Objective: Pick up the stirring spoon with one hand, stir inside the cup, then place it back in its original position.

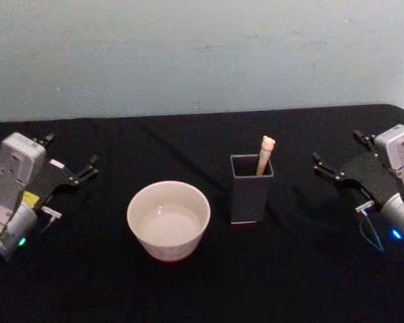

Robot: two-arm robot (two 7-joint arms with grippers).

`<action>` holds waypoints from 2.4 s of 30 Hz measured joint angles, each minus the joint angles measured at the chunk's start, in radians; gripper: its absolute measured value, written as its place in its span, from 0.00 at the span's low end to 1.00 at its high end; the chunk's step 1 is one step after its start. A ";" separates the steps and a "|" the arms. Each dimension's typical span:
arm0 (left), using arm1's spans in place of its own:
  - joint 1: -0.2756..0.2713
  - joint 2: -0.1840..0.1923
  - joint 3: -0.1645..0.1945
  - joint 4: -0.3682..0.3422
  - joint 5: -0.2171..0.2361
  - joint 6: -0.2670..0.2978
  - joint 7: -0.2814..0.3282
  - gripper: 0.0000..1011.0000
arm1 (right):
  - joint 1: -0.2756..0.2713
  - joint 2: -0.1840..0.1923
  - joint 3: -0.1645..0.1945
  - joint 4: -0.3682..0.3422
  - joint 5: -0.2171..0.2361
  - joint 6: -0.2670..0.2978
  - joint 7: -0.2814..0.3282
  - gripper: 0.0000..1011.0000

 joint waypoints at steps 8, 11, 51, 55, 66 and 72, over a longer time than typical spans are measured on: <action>0.000 0.000 0.000 0.000 0.000 0.000 0.000 0.99 | -0.046 0.012 0.055 -0.072 0.122 0.012 0.115 0.99; 0.000 0.000 0.000 0.000 0.000 0.000 0.000 0.99 | -0.070 0.021 0.079 -0.104 0.186 0.024 0.173 0.99; 0.000 0.000 0.000 0.000 0.000 0.000 0.000 0.99 | 0.117 -0.152 0.038 0.079 0.287 0.142 0.497 0.99; 0.000 0.000 0.000 0.000 0.000 0.000 0.000 0.99 | 0.129 -0.165 0.034 0.094 0.278 0.140 0.503 0.99; 0.000 0.000 0.000 0.000 0.000 0.000 0.000 0.99 | 0.130 -0.166 0.033 0.094 0.268 0.134 0.501 0.99; 0.000 0.000 0.000 0.000 0.000 0.000 0.000 0.99 | 0.130 -0.165 0.033 0.093 0.270 0.134 0.501 0.97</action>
